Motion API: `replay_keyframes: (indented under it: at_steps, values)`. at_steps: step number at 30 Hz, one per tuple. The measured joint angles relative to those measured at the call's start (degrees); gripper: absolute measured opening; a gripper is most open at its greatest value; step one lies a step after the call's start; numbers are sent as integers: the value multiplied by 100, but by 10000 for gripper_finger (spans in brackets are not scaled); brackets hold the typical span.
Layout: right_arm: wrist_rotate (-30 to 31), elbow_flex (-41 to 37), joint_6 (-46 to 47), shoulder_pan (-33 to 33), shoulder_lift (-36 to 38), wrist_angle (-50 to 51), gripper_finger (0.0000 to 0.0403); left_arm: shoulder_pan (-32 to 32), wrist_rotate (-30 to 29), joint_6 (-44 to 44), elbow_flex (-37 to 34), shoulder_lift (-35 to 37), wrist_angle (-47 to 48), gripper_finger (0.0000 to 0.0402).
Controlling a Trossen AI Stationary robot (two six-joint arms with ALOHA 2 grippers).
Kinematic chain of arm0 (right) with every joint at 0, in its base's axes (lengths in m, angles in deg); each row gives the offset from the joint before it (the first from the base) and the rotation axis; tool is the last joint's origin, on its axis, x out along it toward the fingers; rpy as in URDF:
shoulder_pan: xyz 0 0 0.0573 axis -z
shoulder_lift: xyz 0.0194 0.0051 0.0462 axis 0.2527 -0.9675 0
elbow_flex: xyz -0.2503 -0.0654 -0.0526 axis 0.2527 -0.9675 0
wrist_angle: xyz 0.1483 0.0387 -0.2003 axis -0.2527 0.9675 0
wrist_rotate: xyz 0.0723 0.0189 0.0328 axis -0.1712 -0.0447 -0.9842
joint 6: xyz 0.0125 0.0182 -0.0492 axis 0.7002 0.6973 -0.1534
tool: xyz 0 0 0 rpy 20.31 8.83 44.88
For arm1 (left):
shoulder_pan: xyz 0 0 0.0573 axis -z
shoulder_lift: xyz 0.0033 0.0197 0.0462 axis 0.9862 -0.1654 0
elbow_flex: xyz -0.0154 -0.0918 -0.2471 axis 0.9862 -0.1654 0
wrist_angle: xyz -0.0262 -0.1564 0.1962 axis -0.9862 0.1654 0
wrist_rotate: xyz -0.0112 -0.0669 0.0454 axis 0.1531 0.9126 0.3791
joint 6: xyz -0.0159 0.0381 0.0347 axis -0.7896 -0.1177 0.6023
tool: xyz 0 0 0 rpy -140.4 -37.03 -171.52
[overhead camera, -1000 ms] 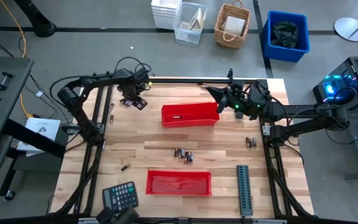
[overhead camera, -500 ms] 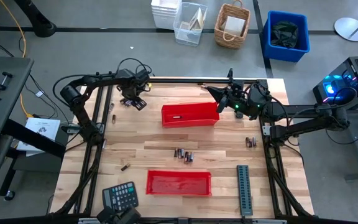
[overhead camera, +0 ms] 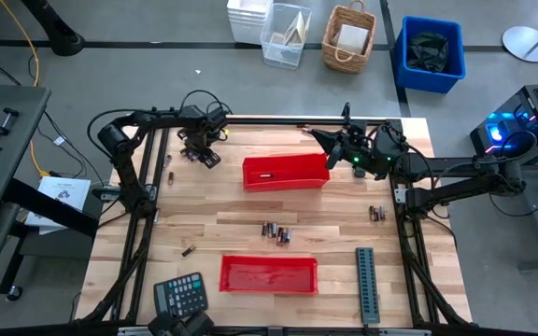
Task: Sort batteries
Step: Put the silver battery into the top red bin
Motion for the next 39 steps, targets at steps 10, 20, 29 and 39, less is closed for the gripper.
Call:
replay_keyframes:
  at_steps: [10, 20, 29, 39]
  values:
    - [2, 0, -139, 0, 9, 2, 0, 181, 295, 100, -4, 233, 224, 25]
    - [-1, 0, -165, 0, 15, -237, 0, 215, 303, -45, 0, 1163, 78, 25]
    - [-74, 0, -759, 0, 70, -489, 0, 582, 541, -536, 0, 2377, -469, 25]
    - [-167, 0, -1173, 0, 429, -345, 0, 2034, 597, -1495, 2, 3339, -2084, 24]
